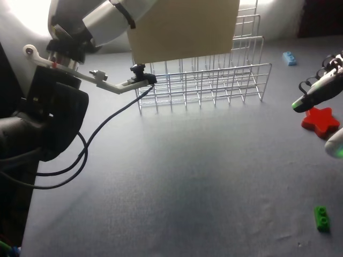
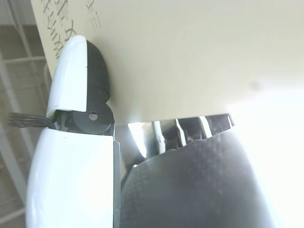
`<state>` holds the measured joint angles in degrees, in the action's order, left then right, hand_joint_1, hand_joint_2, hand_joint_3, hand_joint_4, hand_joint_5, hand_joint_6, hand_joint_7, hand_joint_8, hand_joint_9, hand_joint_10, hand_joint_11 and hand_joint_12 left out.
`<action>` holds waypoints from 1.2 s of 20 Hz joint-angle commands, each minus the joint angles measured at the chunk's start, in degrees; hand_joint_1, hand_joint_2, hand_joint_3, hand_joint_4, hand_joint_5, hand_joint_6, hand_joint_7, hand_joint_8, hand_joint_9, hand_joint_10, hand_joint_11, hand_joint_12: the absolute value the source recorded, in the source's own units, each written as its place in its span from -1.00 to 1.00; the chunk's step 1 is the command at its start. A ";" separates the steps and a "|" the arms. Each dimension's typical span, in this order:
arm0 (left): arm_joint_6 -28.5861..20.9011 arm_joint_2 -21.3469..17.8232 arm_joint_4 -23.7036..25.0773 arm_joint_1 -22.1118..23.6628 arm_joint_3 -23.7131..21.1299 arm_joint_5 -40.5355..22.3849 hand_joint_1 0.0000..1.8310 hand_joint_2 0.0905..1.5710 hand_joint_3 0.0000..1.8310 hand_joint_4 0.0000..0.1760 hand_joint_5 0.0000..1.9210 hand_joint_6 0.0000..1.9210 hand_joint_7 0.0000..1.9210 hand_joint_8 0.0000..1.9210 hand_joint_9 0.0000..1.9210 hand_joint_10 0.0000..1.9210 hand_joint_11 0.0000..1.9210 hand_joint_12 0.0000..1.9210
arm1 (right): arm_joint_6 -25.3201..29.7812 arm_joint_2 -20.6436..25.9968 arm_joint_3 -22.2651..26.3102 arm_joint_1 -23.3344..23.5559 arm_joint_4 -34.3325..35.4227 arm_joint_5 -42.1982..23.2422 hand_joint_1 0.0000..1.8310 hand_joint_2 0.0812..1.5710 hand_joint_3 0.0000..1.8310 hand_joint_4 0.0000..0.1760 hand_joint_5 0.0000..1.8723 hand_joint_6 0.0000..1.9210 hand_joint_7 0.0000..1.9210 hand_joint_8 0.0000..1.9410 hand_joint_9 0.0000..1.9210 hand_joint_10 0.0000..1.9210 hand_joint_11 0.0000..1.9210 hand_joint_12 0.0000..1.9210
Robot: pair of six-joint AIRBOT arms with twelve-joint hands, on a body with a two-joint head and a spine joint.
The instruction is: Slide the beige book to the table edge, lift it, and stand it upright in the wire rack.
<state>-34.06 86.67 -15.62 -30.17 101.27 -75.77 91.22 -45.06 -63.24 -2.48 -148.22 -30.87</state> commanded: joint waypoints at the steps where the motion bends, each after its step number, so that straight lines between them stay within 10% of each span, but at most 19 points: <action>1: -1.60 0.16 -0.57 0.25 0.67 -6.96 0.60 0.55 -1.00 -1.00 -0.25 0.40 -0.45 0.46 -0.33 0.45 -0.30 0.72 | 0.15 0.40 -0.26 0.48 1.79 3.55 -0.64 0.17 -1.00 -1.00 -0.61 -0.99 -0.59 -0.99 -0.60 -0.99 -0.95 -0.05; 24: -5.05 9.96 -0.87 -2.80 10.86 -8.75 0.61 0.54 -1.00 -1.00 -0.25 0.41 -0.41 0.42 -0.32 0.46 -0.30 0.71 | -2.13 0.11 -1.13 0.69 3.84 3.46 -0.65 0.17 -1.00 -1.00 -0.65 -1.00 -0.64 -1.00 -0.64 -1.00 -0.97 -0.06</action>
<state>-37.80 97.03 -15.81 -32.99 112.20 -77.71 88.95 -45.30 -64.27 -2.46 -146.34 -30.89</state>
